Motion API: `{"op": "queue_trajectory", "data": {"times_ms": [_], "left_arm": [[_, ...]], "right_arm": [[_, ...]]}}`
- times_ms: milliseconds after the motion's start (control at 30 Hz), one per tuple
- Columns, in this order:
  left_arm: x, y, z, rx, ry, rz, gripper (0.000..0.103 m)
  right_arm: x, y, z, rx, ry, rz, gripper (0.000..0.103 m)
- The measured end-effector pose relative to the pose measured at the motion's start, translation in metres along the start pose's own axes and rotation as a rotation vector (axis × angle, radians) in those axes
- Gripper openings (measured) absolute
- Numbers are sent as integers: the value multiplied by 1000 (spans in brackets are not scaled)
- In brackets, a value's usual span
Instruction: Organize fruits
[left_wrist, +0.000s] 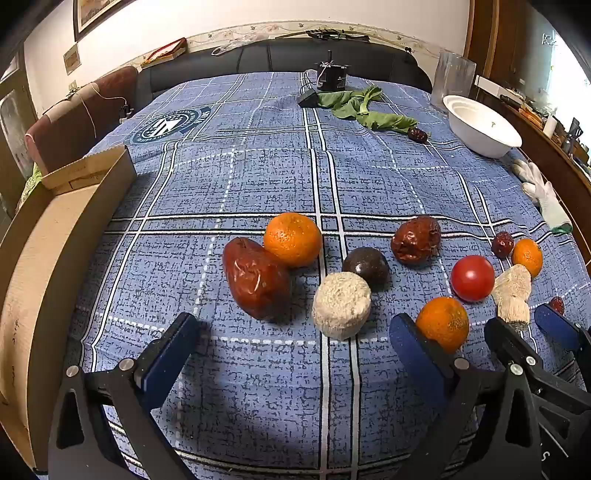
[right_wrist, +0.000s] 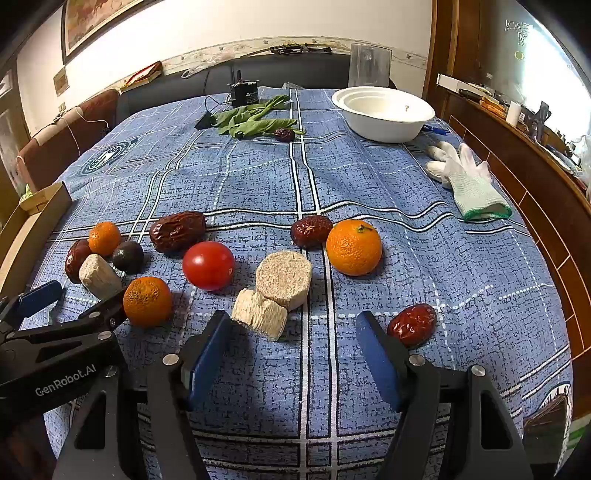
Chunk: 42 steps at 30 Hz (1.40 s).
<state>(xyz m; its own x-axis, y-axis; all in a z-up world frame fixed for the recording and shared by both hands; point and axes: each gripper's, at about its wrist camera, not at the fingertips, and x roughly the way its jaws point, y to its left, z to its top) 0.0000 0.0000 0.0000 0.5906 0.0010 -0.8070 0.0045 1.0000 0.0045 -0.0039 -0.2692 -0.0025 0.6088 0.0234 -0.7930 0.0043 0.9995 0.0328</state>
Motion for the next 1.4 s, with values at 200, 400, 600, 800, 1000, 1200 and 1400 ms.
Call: {"op": "queue_trajectory", "data": {"times_ms": [200,400,600,800,1000,1200,1400], "left_arm": [[0,0,0,0,1,0,103],[0,0,0,0,1,0,103],[0,0,0,0,1,0,103],[0,0,0,1,2,0,103],[0,1,1,18,20,-10,103],[4,2,5,52,51,-35,103],[-4,4,-1,70,53,-81,102]], "right_arm": [[0,0,0,-1,0,-1,74],[0,0,0,0,3,-1,74],[0,0,0,0,3,0,74],[0,0,0,0,4,-1,74],[0,0,0,0,4,1,75],[-1,-2,-1,-3,11,5,75],[0,-1,0,2,17,3,75]]}}
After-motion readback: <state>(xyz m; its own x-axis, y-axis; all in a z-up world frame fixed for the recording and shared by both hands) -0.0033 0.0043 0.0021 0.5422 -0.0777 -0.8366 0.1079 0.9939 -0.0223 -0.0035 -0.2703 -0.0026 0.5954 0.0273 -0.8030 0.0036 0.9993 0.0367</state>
